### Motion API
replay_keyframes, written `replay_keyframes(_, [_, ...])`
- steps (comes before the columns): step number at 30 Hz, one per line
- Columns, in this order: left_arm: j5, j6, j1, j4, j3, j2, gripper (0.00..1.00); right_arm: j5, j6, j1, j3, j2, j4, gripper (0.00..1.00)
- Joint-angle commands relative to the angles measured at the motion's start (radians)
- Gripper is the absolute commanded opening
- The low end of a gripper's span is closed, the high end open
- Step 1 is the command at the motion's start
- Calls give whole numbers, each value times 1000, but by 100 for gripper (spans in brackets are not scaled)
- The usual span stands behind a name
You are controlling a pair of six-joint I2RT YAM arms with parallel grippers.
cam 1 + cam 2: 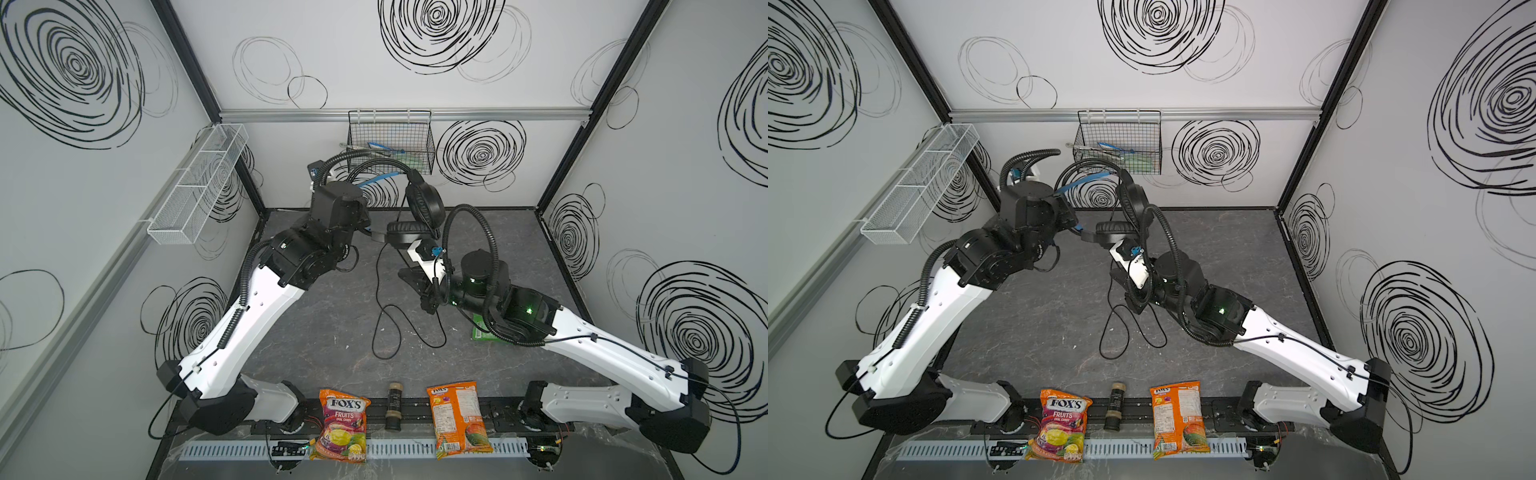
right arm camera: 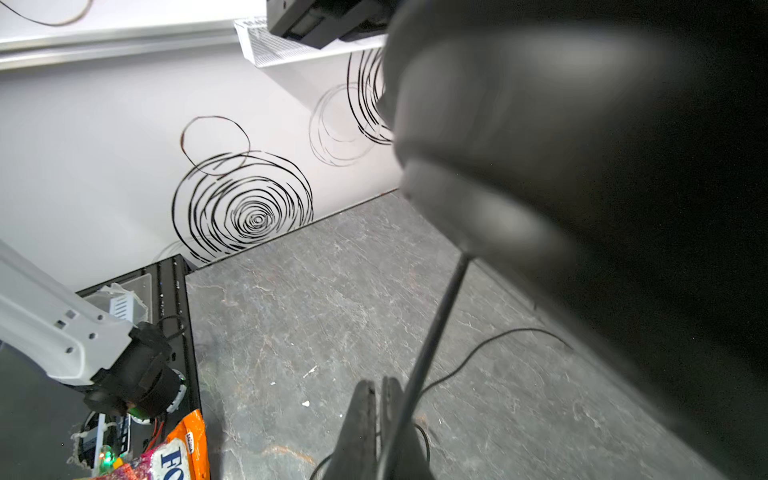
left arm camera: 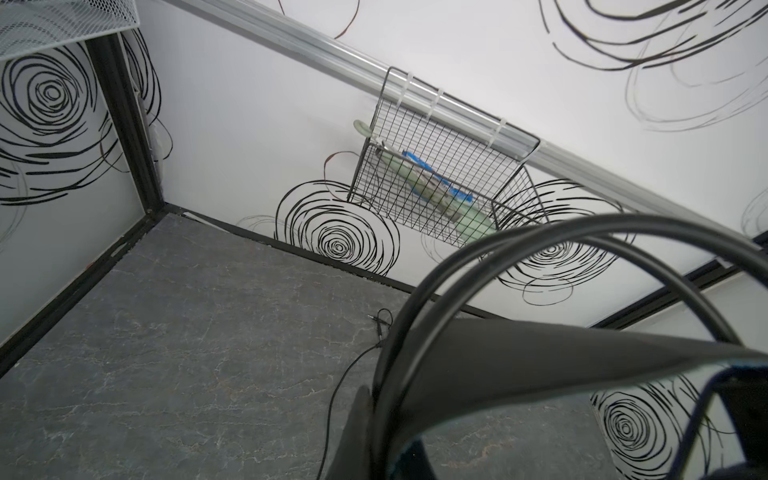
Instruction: Wrap the headphones
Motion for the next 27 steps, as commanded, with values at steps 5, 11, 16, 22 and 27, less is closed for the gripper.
replay_keyframes(5, [-3,-215,47,155,236,-17,0,-186,88,-74,-36,-62,74,4])
replay_keyframes(11, [28,-237,32,156,335,1,0,-244,145,-152,-67,-83,137,6])
replay_keyframes(16, [127,-313,54,188,362,6,0,-274,168,-176,-75,-73,167,5])
replay_keyframes(22, [306,-443,75,237,375,1,0,-301,209,-236,-73,-64,230,11])
replay_keyframes(27, [390,-515,73,291,366,1,0,-342,241,-296,-71,-19,300,12])
